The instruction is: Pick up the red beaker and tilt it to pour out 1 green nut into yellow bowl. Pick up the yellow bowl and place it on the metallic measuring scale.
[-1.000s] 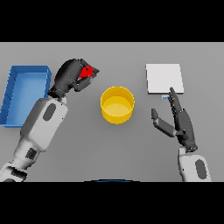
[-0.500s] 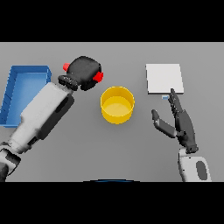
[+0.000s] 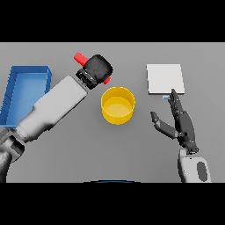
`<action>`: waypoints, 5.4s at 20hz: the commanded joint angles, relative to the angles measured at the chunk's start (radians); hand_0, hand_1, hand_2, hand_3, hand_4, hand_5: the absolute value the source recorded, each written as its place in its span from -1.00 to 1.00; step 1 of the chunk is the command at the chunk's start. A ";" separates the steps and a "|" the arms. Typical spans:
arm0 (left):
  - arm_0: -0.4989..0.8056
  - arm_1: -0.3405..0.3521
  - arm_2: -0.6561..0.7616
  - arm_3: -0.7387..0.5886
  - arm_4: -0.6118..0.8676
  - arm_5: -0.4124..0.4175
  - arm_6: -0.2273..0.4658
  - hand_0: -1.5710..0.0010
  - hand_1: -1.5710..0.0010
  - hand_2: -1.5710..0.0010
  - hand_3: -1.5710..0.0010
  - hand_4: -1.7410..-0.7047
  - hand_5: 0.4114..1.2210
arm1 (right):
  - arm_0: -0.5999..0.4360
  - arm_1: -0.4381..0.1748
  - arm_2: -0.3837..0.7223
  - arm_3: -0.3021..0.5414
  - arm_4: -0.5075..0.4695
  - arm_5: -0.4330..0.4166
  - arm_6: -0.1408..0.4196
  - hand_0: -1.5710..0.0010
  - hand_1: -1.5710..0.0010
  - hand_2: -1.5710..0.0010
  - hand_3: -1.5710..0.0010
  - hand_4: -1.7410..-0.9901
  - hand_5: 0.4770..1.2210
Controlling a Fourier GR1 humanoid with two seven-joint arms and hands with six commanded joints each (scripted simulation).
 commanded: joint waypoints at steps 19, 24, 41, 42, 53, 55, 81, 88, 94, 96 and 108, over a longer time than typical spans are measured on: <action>-0.188 -0.062 -0.317 0.108 -0.289 -0.059 -0.125 -1.00 -1.00 -1.00 -0.99 -1.00 1.00 | -0.013 -0.016 -0.004 0.013 0.035 -0.020 -0.001 1.00 1.00 1.00 1.00 0.24 -0.68; -0.217 -0.049 -0.345 0.099 -0.325 -0.073 -0.137 -1.00 -1.00 -1.00 -1.00 -1.00 1.00 | -0.014 -0.011 0.000 0.024 0.054 -0.036 -0.008 1.00 1.00 1.00 1.00 0.32 -0.71; -0.608 0.148 0.179 0.451 -0.128 0.075 -0.016 -1.00 -0.95 -0.95 -0.84 -0.75 0.99 | -0.031 -0.026 0.000 0.014 0.021 0.002 -0.021 1.00 1.00 1.00 1.00 0.20 -0.55; -0.599 0.172 0.252 0.487 -0.076 0.087 0.017 -1.00 -0.96 -0.96 -0.83 -0.80 0.99 | -0.027 -0.030 0.006 0.014 0.026 0.006 -0.025 1.00 1.00 1.00 1.00 0.18 -0.54; -0.323 0.337 0.646 0.558 0.277 0.330 0.236 -1.00 -1.00 -1.00 -0.83 -0.98 1.00 | -0.055 -0.025 0.018 0.038 0.028 0.015 -0.042 1.00 1.00 1.00 1.00 0.24 -0.52; -0.250 0.334 0.687 0.549 0.328 0.348 0.307 -1.00 -1.00 -1.00 -0.89 -0.99 1.00 | -0.052 -0.029 0.017 0.036 0.033 0.011 -0.030 1.00 1.00 1.00 1.00 0.23 -0.51; 0.492 0.224 0.825 -0.220 0.701 0.326 0.550 -0.56 -0.32 -0.19 0.26 0.48 -0.20 | -0.054 -0.045 0.027 0.044 0.066 0.006 -0.064 1.00 1.00 1.00 1.00 0.12 -0.32; 0.480 0.241 0.811 -0.220 0.680 0.201 0.553 0.67 0.72 0.75 0.84 0.85 -0.40 | -0.045 -0.050 0.030 0.046 0.068 0.013 -0.057 1.00 1.00 1.00 1.00 0.15 -0.34; 0.515 0.232 0.794 -0.246 0.634 0.228 0.526 0.91 0.93 0.93 0.96 0.94 -0.39 | -0.047 -0.041 0.038 0.055 0.083 0.002 -0.045 1.00 1.00 1.00 1.00 0.23 -0.37; 0.512 0.221 0.805 -0.254 0.644 0.246 0.528 0.95 0.95 0.96 0.97 0.95 -0.38 | -0.080 -0.061 0.042 0.055 0.130 -0.021 -0.004 1.00 1.00 1.00 1.00 0.23 -0.43; 0.520 0.210 0.824 -0.301 0.670 0.260 0.509 1.00 1.00 1.00 1.00 0.92 -0.26 | -0.393 -0.288 0.285 0.131 0.426 0.213 -0.015 1.00 1.00 1.00 1.00 0.35 -0.60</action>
